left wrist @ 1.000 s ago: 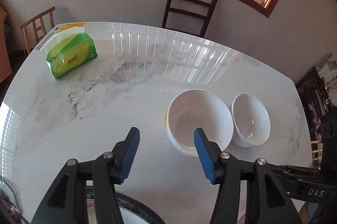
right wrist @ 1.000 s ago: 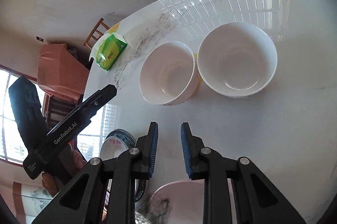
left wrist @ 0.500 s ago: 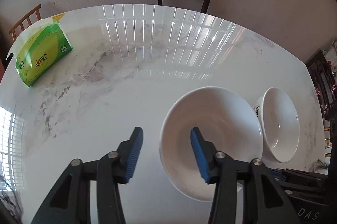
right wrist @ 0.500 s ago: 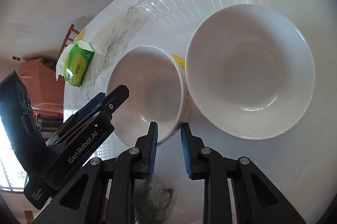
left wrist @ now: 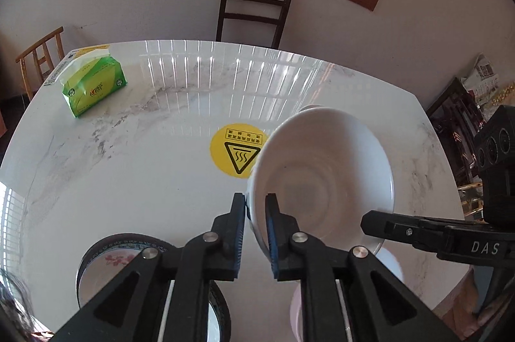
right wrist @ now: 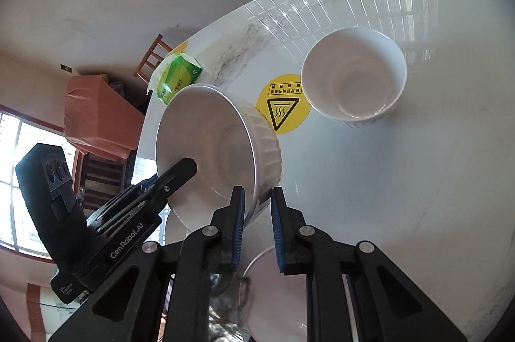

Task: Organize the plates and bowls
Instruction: 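Carry the Rabbit bowl into the pink bowl and open both tools, then move both tools to the blue-pattern white bowl and close on its rim, then lift the blue-pattern bowl with both tools and lower it into the pink bowl, then close both tools on the rim of the pink bowl holding the nested bowls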

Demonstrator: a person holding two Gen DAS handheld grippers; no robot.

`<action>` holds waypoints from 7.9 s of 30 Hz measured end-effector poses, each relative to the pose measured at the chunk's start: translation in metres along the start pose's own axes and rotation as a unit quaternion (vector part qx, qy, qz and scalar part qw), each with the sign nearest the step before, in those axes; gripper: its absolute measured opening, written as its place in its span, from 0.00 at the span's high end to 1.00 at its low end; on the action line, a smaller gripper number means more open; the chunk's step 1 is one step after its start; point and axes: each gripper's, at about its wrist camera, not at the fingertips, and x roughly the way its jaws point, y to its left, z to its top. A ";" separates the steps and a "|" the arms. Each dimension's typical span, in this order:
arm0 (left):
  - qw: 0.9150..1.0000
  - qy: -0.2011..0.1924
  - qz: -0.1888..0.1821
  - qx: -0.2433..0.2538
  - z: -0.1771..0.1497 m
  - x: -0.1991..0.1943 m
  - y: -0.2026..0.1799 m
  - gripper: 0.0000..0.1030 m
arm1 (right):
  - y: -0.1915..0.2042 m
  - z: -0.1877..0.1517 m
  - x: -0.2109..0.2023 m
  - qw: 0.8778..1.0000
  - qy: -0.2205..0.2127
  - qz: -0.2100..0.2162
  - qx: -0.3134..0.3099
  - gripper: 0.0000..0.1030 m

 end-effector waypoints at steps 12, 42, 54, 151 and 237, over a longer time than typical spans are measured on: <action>0.998 0.031 -0.039 0.039 -0.076 -0.016 -0.069 0.87 | -0.036 -0.085 -0.049 0.999 0.003 -0.041 0.000 0.85; 0.998 0.031 -0.028 0.050 -0.108 0.017 -0.053 0.72 | -0.046 -0.096 -0.016 0.995 -0.013 -0.087 -0.051 0.83; 0.997 -0.020 -0.080 -0.007 -0.054 -0.013 -0.029 0.45 | -0.064 -0.067 -0.066 0.983 -0.112 -0.108 -0.094 0.83; 0.991 0.113 -0.063 -0.023 -0.100 0.012 -0.048 0.88 | -0.066 -0.088 -0.038 1.000 -0.011 -0.009 0.015 0.86; 0.988 0.011 -0.065 -0.137 -0.144 0.015 -0.011 0.88 | -0.062 -0.115 -0.015 0.979 -0.108 -0.160 -0.069 0.89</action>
